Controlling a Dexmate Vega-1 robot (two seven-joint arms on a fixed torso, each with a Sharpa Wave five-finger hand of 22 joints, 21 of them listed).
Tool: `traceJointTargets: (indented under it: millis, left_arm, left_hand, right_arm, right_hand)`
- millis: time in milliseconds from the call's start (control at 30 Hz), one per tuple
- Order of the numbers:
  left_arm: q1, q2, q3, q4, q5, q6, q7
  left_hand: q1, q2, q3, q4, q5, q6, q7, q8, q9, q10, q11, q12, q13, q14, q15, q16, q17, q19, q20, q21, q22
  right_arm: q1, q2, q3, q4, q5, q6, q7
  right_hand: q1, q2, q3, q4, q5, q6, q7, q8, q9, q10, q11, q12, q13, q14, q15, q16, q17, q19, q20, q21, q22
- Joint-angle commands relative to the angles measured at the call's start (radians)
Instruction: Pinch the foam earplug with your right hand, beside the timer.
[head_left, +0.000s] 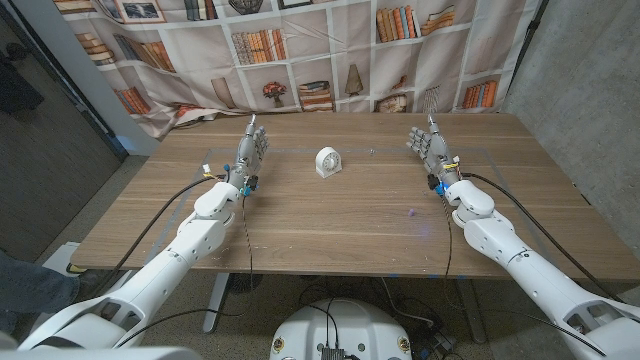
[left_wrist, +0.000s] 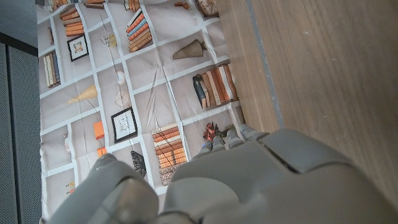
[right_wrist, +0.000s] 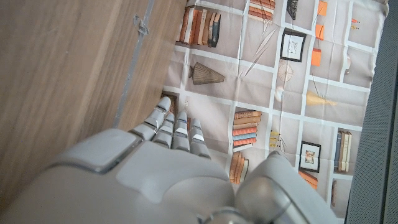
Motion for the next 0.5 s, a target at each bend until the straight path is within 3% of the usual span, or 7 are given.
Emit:
traceJointTargets:
  millis: [33,500]
  left_arm:
    - [0.011,0.01,-0.012,0.001,-0.026,-0.012,-0.048]
    - [0.038,0.054,-0.014,-0.043,-0.054,0.017,-0.109]
  left_hand:
    - [0.009,-0.002,-0.003,0.007,0.005,-0.07,-0.001,0.007,0.001,-0.025,0.001,0.005,0.004,-0.066,0.002,0.008,0.004,-0.063,-0.018,0.004,0.004]
    - [0.021,0.01,-0.002,0.001,0.007,-0.049,0.003,0.015,0.001,-0.004,0.006,0.013,0.004,-0.048,0.003,0.013,0.003,-0.055,-0.011,0.006,0.004]
  right_arm:
    - [-0.044,-0.003,0.002,-0.077,-0.047,0.053,-0.048]
    - [-0.131,-0.045,0.015,-0.222,-0.112,0.05,-0.131]
  right_hand:
    - [0.012,0.002,0.007,-0.003,0.006,-0.001,0.005,0.006,0.003,0.008,0.007,0.008,0.005,0.006,0.007,0.007,0.005,0.012,-0.011,0.005,0.004]
    - [0.031,0.007,0.011,-0.017,0.004,0.021,-0.006,0.015,0.003,0.045,0.0,0.018,0.005,0.039,-0.005,0.011,0.003,0.045,-0.013,0.001,0.004]
